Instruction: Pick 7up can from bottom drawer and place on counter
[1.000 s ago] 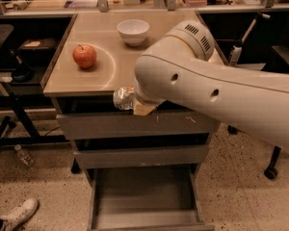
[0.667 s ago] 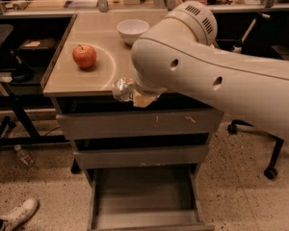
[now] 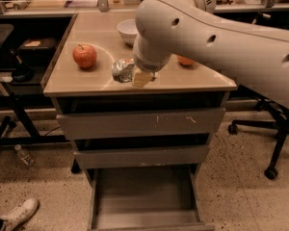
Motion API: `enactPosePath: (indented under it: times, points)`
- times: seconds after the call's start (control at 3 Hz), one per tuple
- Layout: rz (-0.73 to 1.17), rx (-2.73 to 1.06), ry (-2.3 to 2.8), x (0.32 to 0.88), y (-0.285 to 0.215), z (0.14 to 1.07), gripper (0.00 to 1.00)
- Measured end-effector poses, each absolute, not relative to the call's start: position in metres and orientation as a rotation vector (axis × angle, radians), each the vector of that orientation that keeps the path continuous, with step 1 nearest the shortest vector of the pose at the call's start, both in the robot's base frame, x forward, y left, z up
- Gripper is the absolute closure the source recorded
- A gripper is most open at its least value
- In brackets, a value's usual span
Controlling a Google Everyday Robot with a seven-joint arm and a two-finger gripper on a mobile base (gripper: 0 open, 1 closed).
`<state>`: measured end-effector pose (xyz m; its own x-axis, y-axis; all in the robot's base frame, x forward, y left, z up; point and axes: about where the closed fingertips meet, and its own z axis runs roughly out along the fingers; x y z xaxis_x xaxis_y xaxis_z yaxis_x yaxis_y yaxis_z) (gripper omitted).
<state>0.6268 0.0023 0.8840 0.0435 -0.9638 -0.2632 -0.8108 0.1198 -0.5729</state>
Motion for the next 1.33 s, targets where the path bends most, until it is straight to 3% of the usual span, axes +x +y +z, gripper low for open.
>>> enactPosePath:
  times: [1.33]
  points:
    - [-0.223, -1.762, 1.763, 0.747, 0.012, 0.855, 1.00]
